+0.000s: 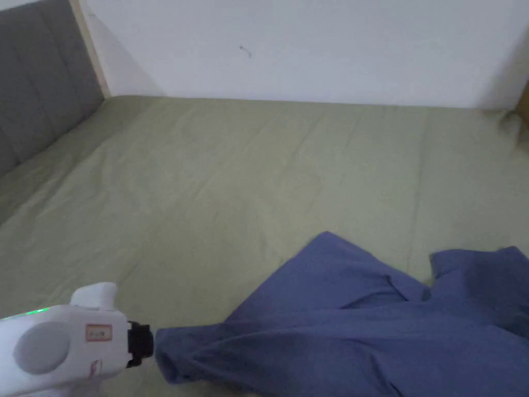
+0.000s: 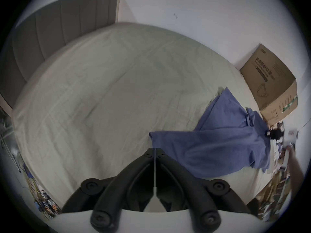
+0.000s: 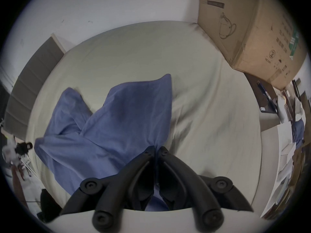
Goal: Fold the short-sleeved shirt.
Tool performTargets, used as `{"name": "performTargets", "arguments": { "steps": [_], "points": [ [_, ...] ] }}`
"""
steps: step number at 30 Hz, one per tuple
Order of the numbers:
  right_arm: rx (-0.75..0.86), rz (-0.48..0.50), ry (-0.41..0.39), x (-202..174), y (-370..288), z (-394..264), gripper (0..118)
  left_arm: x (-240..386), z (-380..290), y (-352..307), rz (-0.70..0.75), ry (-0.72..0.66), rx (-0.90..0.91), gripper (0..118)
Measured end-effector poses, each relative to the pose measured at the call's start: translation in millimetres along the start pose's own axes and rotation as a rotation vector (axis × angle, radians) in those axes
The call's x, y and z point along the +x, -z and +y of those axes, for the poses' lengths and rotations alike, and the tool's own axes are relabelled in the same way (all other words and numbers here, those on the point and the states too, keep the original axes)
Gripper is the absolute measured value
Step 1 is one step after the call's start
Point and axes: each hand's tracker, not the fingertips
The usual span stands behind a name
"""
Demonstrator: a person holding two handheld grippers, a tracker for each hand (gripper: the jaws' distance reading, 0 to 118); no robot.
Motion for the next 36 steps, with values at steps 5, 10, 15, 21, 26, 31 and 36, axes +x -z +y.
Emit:
{"name": "performTargets", "arguments": {
  "steps": [5, 10, 15, 21, 26, 31, 36],
  "points": [
    [-0.055, 0.02, 0.013, -16, 12, -10, 3, 0, 16, 29, -0.036, -0.048, 0.001, 113],
    [-0.079, 0.025, 0.001, -19, 20, -10, 3, 3, 31, 65, 0.021, -0.047, -0.116, 113],
    [-0.088, 0.03, 0.004, -16, 22, -7, 3, 23, 26, 51, 0.105, 0.124, -0.085, 72],
    [-0.078, 0.045, 0.044, -10, 19, -7, 3, 34, 6, 37, -0.163, 0.094, -0.197, 2],
    [0.043, 0.077, 0.111, -4, -28, -9, 3, 31, 22, 8, -0.068, 0.11, 0.023, 2],
    [0.189, 0.093, 0.099, 15, -121, -10, 3, 52, 38, -63, -0.155, 0.151, 0.168, 2],
    [0.307, 0.12, 0.116, 27, -210, -19, 3, 80, 49, -121, -0.198, 0.227, 0.269, 2]
  ]
}}
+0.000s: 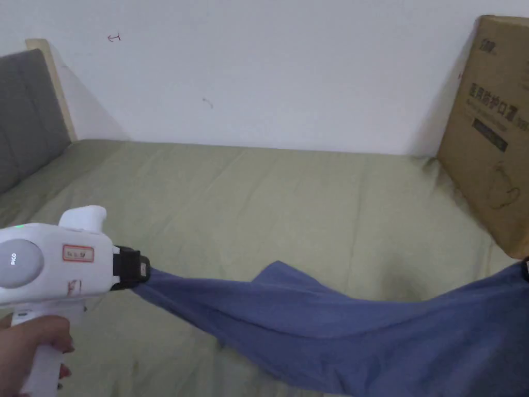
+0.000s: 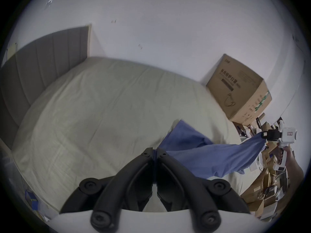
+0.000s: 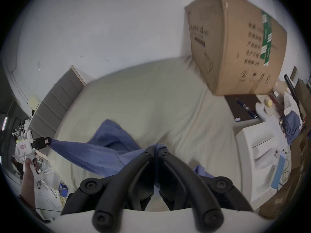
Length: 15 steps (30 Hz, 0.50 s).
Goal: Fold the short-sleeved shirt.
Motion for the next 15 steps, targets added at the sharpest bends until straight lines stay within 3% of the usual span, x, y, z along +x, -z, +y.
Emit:
{"name": "performTargets", "arguments": {
  "steps": [3, 6, 15],
  "points": [
    [0.065, -0.026, -0.014, -2, -40, 8, 3, 21, 18, -34, -0.039, 0.002, 0.109, 2],
    [0.121, 0.007, 0.004, -3, -79, 19, 3, 35, 43, -69, -0.105, 0.012, 0.174, 2],
    [0.278, -0.042, -0.05, -28, -171, 108, 3, 83, 144, -128, -0.037, 0.146, 0.277, 2]
  ]
}}
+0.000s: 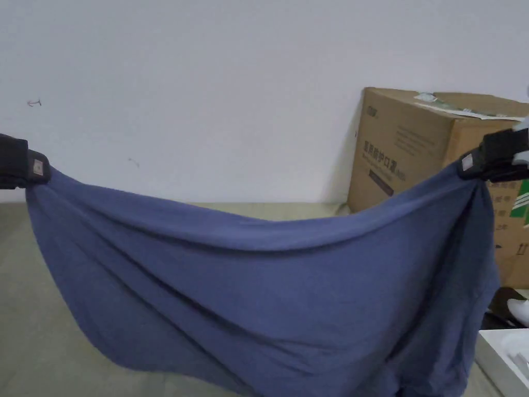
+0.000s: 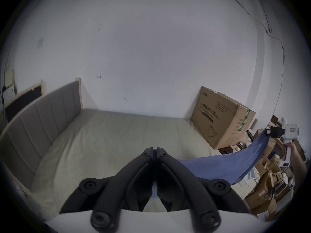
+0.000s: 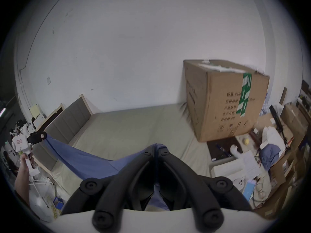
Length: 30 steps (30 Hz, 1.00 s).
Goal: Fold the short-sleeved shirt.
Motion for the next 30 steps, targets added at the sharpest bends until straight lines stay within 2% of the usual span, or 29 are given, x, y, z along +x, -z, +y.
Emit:
{"name": "performTargets", "arguments": {
  "steps": [9, 13, 22, 30],
  "points": [
    [0.082, -0.05, 0.008, -15, 45, 107, 3, 4, 96, 54, 0.079, -0.051, 0.073, 2],
    [0.128, -0.055, 0.073, -16, 80, 151, 3, 0, 133, 92, 0.105, -0.07, 0.111, 2],
    [0.275, -0.135, 0.069, -26, 149, 230, 3, -5, 190, 172, 0.173, -0.077, 0.244, 2],
    [0.334, -0.191, -0.029, -42, 179, 237, 3, -4, 192, 211, 0.201, -0.039, 0.294, 2]
  ]
}}
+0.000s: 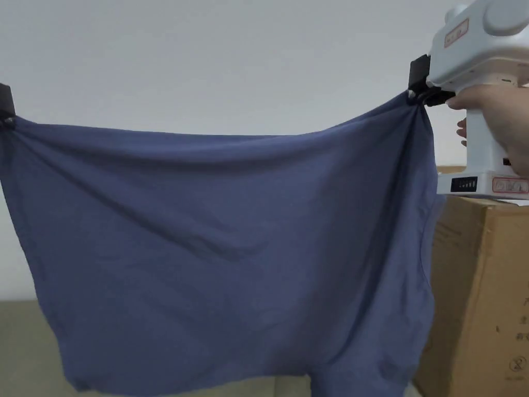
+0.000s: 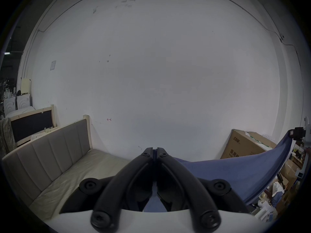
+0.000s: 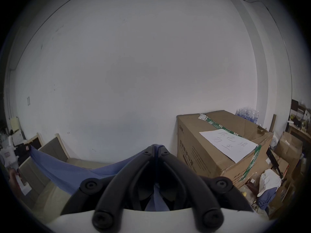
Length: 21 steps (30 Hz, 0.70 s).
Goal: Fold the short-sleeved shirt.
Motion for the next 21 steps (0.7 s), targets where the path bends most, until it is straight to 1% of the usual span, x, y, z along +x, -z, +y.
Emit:
{"name": "performTargets", "arguments": {
  "steps": [3, 5, 6, 9, 12, 13, 16, 17, 18, 21],
  "points": [
    [-0.027, 0.001, -0.021, 2, 12, -36, 3, -3, -27, 8, -0.014, 0.012, -0.014, 2],
    [-0.065, -0.001, -0.005, 5, 24, -79, 3, -7, -60, 14, -0.032, 0.021, -0.062, 2],
    [-0.119, -0.003, -0.001, 5, 30, -102, 3, -9, -78, 18, -0.034, 0.032, -0.107, 2],
    [-0.245, 0.038, 0.009, 3, 46, -194, 3, -19, -153, 28, -0.031, 0.019, -0.227, 2],
    [-0.398, 0.06, 0.05, -1, 52, -304, 3, -31, -243, 29, -0.034, -0.027, -0.371, 2],
    [-0.434, 0.071, 0.061, 0, 50, -336, 3, -36, -268, 25, -0.042, -0.044, -0.408, 2],
    [-0.565, 0.058, 0.038, 6, 30, -423, 3, -52, -340, 3, -0.023, -0.049, -0.5, 2],
    [-0.591, 0.076, 0.033, 11, 16, -445, 3, -57, -358, -12, -0.019, -0.046, -0.527, 2],
    [-0.607, 0.08, 0.026, 15, 3, -462, 3, -63, -371, -25, -0.026, -0.057, -0.541, 2],
    [-0.642, 0.096, 0.046, 33, -55, -489, 3, -84, -396, -68, -0.024, -0.065, -0.601, 2]
  ]
}}
